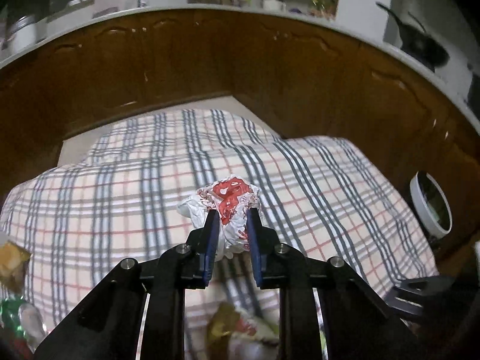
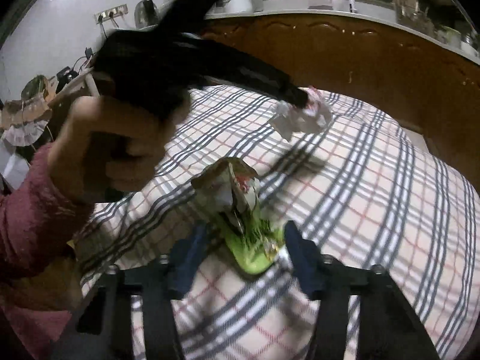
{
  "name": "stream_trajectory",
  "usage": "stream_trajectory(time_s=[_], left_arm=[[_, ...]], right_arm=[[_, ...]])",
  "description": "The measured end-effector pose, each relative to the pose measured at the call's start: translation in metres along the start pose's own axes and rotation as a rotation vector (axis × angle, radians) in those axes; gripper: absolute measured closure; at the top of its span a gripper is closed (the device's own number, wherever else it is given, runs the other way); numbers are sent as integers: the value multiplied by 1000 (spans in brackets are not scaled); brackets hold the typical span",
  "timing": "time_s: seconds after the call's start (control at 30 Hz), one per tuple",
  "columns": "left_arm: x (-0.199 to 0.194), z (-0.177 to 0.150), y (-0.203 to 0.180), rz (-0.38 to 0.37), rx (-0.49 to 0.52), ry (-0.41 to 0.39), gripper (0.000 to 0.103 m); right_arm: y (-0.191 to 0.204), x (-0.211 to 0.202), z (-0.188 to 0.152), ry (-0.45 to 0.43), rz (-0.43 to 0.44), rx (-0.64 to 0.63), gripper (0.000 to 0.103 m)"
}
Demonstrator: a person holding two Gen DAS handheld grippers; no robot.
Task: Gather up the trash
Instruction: 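Grasp crumpled white-red paper with left tool while right tool grasps green snack bag, then carry the crumpled paper and green snack bag with both tools over the bin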
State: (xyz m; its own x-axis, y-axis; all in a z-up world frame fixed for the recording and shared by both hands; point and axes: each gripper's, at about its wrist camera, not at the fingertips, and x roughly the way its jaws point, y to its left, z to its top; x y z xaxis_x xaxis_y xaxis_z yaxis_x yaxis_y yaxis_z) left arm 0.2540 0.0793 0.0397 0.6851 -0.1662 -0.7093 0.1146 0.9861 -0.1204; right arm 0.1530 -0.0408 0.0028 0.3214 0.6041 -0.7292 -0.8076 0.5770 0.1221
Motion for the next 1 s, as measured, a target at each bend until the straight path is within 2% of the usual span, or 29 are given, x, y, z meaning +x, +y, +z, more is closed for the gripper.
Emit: stream_trajectory(time_s=[0.03,0.1,0.17,0.3,0.33,0.47,0.6,0.73,1.0], left_arm=[[-5,0,6,1,-15,-6,102],[-13,0,18,-14,-51,-19,102],[-16,-1,21,-7,-57,-26,102],[-16,-5,21,-5,-58,-26,102],[-15,-6,19,-10,-61,-27,102],[-21,-10,14,-30,-58,-38,102],[-29,-13,-2,-73,-48,-57,102],[-36,-20,-30,-132,-30,-68,102],[-35,-33,-96,-247,30,-53,102]], right_arm=[[-1,5,3,6,3,-2,55],[-2,15,6,15,6,0,58],[-1,25,8,32,5,-4,66],[-5,40,5,72,9,25,98],[-6,37,2,65,12,40,101],[-12,10,-8,22,-11,101,101],[-27,-35,-25,-52,-44,190,101],[-50,-73,-50,-107,-98,297,101],[-83,-130,-104,-162,-204,459,101]])
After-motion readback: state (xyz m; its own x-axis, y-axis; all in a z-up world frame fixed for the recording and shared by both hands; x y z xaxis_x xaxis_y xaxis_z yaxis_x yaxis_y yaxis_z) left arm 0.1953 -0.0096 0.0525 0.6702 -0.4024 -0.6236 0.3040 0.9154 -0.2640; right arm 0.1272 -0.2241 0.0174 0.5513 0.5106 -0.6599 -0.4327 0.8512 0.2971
